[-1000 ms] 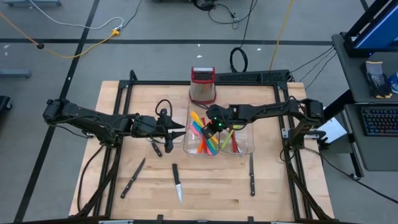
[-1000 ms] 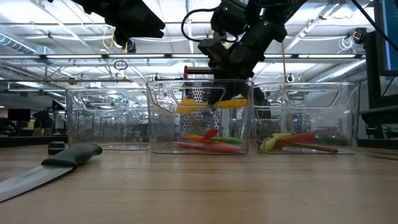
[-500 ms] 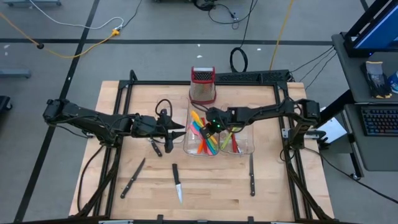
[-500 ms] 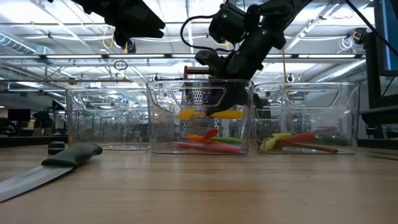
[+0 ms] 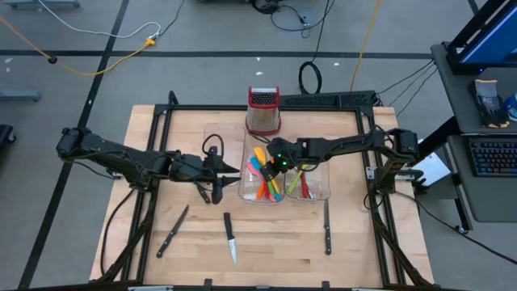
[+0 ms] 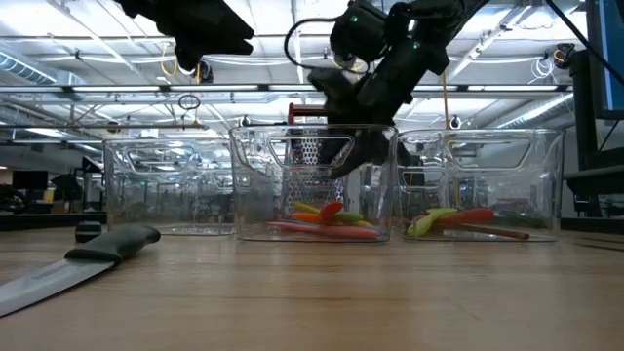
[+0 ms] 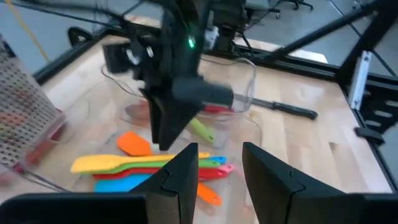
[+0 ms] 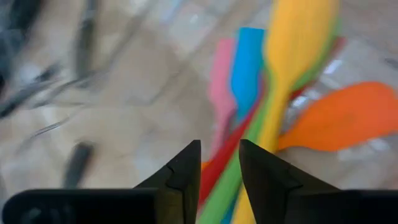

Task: Pick & Place Kitchen Items
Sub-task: Put the black knife into the left transparent bin

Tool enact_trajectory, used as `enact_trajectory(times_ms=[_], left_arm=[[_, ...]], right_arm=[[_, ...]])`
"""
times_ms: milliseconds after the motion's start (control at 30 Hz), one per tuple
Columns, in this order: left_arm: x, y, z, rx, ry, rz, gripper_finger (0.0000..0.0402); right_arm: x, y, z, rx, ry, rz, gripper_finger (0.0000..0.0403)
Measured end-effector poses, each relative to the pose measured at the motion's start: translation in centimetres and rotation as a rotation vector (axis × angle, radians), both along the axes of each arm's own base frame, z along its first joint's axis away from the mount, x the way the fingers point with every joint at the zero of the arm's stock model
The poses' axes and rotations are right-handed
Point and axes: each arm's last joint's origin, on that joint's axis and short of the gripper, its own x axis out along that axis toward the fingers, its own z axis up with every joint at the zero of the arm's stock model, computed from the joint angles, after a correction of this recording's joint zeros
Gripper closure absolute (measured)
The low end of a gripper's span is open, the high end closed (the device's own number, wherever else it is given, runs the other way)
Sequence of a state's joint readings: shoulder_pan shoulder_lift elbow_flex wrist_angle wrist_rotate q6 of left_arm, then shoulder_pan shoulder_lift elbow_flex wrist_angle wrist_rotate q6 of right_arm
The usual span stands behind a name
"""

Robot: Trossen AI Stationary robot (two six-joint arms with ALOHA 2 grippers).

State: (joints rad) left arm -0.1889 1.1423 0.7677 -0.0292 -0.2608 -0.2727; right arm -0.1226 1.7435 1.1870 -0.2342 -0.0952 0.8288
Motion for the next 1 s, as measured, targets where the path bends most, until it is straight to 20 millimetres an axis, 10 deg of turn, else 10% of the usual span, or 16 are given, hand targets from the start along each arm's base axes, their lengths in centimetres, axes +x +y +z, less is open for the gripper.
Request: enact_trajectory(times_ms=[500, 1000], left_arm=[[-3.0, -5.4, -1.0, -0.384, 0.18, -0.066, 0.0275], [-5.6, -9.1, -1.4, -0.575, 0.21, 0.05, 0.0275]], right_arm=[[-5.6, 6.4, 9.5, -0.345, -0.31, 0.38, 0.0394], [-15.6, 8.8, 8.7, -0.408, -0.761, 0.412, 0.0402]])
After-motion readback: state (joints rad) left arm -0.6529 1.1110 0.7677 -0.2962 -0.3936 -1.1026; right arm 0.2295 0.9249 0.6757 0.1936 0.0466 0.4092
